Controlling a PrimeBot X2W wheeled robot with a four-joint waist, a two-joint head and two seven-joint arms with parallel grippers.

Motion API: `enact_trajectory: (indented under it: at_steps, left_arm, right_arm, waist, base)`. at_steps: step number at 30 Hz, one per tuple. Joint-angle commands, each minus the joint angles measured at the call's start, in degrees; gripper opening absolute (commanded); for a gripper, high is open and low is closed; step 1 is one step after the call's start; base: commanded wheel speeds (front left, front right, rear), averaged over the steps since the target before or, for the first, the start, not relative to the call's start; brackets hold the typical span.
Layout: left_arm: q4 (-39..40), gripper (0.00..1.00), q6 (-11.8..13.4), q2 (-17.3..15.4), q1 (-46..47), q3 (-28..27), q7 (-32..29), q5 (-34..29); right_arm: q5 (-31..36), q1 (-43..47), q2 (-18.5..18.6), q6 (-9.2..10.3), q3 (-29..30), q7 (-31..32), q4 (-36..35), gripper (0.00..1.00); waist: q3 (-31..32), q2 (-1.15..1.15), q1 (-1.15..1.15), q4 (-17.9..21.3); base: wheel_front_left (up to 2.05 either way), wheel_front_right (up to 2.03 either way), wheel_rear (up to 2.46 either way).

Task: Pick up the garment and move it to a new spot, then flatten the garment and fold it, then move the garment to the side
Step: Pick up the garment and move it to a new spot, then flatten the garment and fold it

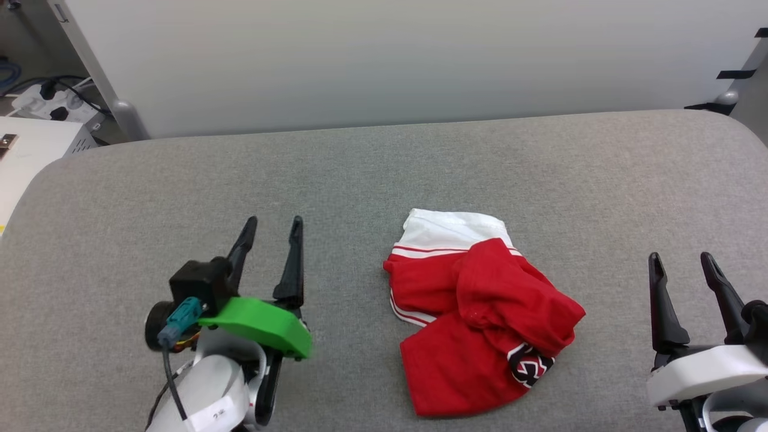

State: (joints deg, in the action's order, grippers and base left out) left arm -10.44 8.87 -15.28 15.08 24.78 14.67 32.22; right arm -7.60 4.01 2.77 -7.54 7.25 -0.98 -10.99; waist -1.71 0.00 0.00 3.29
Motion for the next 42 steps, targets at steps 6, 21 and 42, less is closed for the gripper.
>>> enact_trajectory:
  at_steps: [6, 21, 42]
  left_arm:
    - [2.54, 1.00, 0.48, -1.45, -6.54, -4.30, 0.31, -3.23]
    - [4.47, 1.00, -0.73, -1.04, -11.81, -6.99, 0.32, -4.83]
    - [3.78, 1.00, -4.89, 4.82, -7.90, -8.64, 0.32, -7.05]
  right_arm:
    - [0.45, 2.25, 0.10, 0.05, -0.47, 1.02, -0.75, 1.00]
    - [0.05, 3.88, 0.10, 0.05, -1.52, 4.52, -1.07, 1.00]
    - [-12.74, -15.15, 18.29, 0.05, -27.57, 40.59, 6.56, 1.00]
  waist:
    - [1.29, 0.00, 0.00, -0.94]
    - [2.06, 0.00, 0.00, -2.00]
    - [-4.02, 0.00, 0.00, -8.89]
  base:
    - [0.00, 0.00, 0.00]
    - [0.00, 0.00, 0.00]
    - [0.00, 0.00, 0.00]
